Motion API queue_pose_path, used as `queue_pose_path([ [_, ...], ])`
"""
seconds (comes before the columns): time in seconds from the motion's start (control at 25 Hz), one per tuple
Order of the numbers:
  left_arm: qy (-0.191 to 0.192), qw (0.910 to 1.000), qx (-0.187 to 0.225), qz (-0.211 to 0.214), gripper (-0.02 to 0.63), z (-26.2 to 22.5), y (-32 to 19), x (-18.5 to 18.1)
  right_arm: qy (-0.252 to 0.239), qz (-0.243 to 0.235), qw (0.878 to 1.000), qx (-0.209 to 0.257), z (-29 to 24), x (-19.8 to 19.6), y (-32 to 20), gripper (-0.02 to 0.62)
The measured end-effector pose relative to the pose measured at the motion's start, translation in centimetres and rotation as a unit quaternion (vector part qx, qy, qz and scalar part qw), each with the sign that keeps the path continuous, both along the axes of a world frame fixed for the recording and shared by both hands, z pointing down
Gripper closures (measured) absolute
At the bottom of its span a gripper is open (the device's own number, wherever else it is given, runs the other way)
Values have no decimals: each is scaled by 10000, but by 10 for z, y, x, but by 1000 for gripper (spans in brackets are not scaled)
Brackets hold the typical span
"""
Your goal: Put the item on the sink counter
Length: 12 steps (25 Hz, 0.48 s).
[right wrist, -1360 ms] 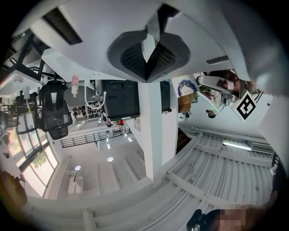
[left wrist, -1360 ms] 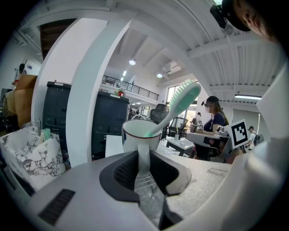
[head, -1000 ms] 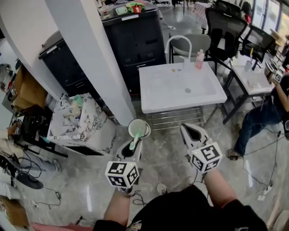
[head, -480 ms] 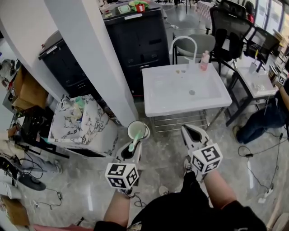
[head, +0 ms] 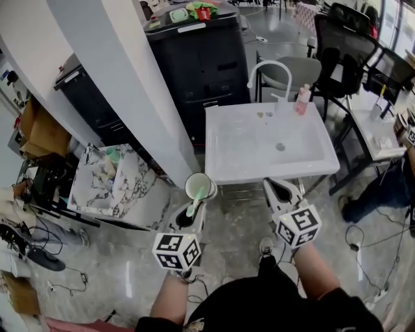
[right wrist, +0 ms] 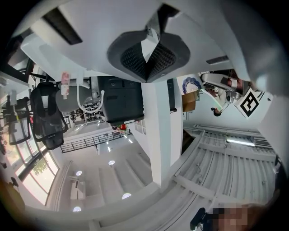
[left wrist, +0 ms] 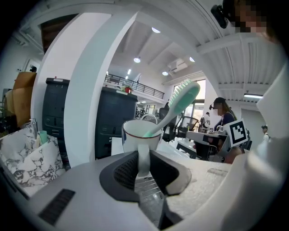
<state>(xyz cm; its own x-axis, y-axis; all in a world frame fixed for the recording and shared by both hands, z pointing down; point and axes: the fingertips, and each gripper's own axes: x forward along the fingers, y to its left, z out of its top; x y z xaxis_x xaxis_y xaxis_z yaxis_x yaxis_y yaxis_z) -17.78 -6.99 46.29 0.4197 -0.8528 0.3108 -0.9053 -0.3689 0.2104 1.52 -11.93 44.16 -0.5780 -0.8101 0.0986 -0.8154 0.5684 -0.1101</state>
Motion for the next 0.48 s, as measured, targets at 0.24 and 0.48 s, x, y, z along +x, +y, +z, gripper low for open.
queue_pose_path([
  [0.24, -50, 9999, 53, -140, 538, -7, -59, 34, -35, -101, 9999, 19, -5, 35, -68, 597],
  [0.48, -57, 9997, 115, -229, 538, -16, -112, 73, -60, -173, 9998, 102, -17, 73, -123, 597],
])
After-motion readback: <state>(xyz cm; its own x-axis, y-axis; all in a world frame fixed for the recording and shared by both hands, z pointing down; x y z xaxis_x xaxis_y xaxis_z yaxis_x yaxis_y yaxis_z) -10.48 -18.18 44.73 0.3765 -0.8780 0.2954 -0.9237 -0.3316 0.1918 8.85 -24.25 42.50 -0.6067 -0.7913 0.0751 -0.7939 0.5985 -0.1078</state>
